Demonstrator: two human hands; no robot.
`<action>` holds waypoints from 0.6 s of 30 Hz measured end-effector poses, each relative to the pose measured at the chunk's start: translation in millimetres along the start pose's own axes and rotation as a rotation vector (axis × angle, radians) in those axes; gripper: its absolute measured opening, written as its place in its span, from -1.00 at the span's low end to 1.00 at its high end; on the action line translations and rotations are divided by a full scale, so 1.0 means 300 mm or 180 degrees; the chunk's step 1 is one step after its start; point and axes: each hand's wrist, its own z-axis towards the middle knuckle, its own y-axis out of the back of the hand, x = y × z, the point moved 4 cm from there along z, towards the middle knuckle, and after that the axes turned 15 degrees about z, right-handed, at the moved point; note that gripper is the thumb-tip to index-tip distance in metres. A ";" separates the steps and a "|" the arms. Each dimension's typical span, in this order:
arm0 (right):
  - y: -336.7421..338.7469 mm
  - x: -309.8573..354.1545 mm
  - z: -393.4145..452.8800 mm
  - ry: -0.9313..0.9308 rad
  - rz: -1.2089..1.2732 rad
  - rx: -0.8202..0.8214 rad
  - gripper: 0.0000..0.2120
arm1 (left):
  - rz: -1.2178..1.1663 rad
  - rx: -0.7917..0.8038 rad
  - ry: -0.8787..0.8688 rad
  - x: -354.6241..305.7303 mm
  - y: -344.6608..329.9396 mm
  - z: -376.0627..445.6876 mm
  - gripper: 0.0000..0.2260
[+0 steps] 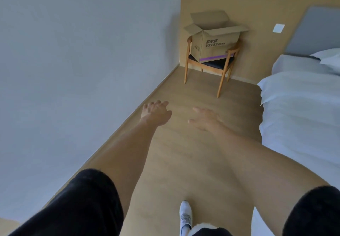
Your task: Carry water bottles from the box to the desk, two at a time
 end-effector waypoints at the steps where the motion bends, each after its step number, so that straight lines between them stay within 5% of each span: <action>1: 0.032 -0.007 0.060 -0.0015 0.0030 0.0012 -0.35 | 0.0018 0.0007 0.0007 -0.008 0.022 0.065 -0.53; 18: 0.423 -0.253 0.753 -0.0553 0.0378 -0.0078 -0.35 | 0.0129 -0.0183 -0.0577 -0.341 0.266 0.976 -0.58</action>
